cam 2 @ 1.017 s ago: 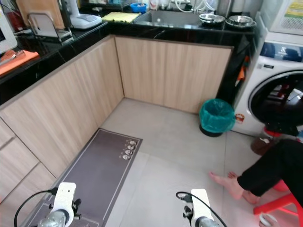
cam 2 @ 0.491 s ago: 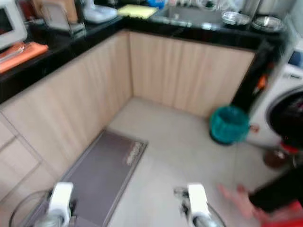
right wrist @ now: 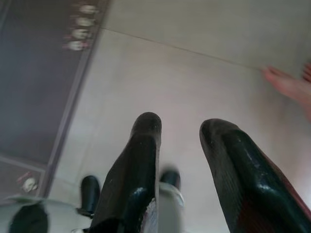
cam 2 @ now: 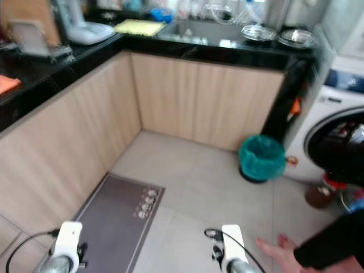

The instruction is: Kitchen organization

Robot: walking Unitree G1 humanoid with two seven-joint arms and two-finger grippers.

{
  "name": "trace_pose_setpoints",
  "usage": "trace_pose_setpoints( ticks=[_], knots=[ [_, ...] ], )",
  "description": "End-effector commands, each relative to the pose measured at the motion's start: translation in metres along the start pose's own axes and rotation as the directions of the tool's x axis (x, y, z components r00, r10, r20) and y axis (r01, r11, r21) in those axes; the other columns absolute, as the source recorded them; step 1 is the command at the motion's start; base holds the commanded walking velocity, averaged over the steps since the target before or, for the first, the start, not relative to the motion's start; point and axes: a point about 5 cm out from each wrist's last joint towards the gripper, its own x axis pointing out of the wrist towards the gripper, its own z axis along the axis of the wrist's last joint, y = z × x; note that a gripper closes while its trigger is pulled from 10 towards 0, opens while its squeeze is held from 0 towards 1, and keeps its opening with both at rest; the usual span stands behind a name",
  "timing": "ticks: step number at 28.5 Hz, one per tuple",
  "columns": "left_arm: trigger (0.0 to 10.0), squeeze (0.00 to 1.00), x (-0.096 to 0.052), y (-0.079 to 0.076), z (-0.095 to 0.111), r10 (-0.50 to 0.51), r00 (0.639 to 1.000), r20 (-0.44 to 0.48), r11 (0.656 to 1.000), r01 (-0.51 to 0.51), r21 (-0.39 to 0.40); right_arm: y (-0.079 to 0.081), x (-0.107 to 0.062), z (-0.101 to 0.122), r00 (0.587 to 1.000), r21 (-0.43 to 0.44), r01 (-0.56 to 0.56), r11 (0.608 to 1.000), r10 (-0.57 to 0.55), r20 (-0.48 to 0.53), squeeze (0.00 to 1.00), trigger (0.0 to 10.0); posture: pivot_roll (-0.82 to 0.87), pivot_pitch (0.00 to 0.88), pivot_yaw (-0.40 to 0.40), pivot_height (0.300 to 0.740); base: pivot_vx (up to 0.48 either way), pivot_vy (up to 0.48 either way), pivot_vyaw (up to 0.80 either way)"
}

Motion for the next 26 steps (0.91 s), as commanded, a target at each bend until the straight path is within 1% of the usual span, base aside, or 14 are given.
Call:
trace_pose_setpoints(
  ticks=[1,7,13,26],
  knots=[
    [10.0,0.00,0.0015,-0.0096,0.0033,-0.028,1.000,0.004,1.000,0.028,-0.004,-0.0081,-0.0007,0.0054,1.000,0.006,0.025,1.000,-0.025,0.019,0.00,10.0,-0.04,0.000,0.028,0.740,0.412,0.000,0.00],
    [10.0,0.00,0.0020,-0.0084,0.0060,-0.028,1.000,0.014,1.000,0.028,-0.004,-0.0079,-0.0002,0.0082,0.999,0.013,0.029,0.999,-0.030,0.027,0.00,10.0,-0.03,0.000,0.032,0.740,0.427,0.000,0.00],
    [10.0,0.00,0.0013,-0.0051,0.0039,-0.023,1.000,0.010,1.000,0.023,-0.002,-0.0080,-0.0002,0.0090,0.999,0.017,0.028,0.999,-0.028,0.032,0.00,10.0,-0.03,0.000,0.033,0.740,0.480,0.000,0.00],
    [10.0,0.00,0.0011,-0.0068,0.0027,-0.030,1.000,0.005,1.000,0.030,-0.007,-0.0097,-0.0005,0.0092,0.999,0.008,0.029,1.000,-0.030,0.029,0.00,10.0,-0.03,0.000,0.028,0.740,0.480,0.000,0.00]
  ],
)
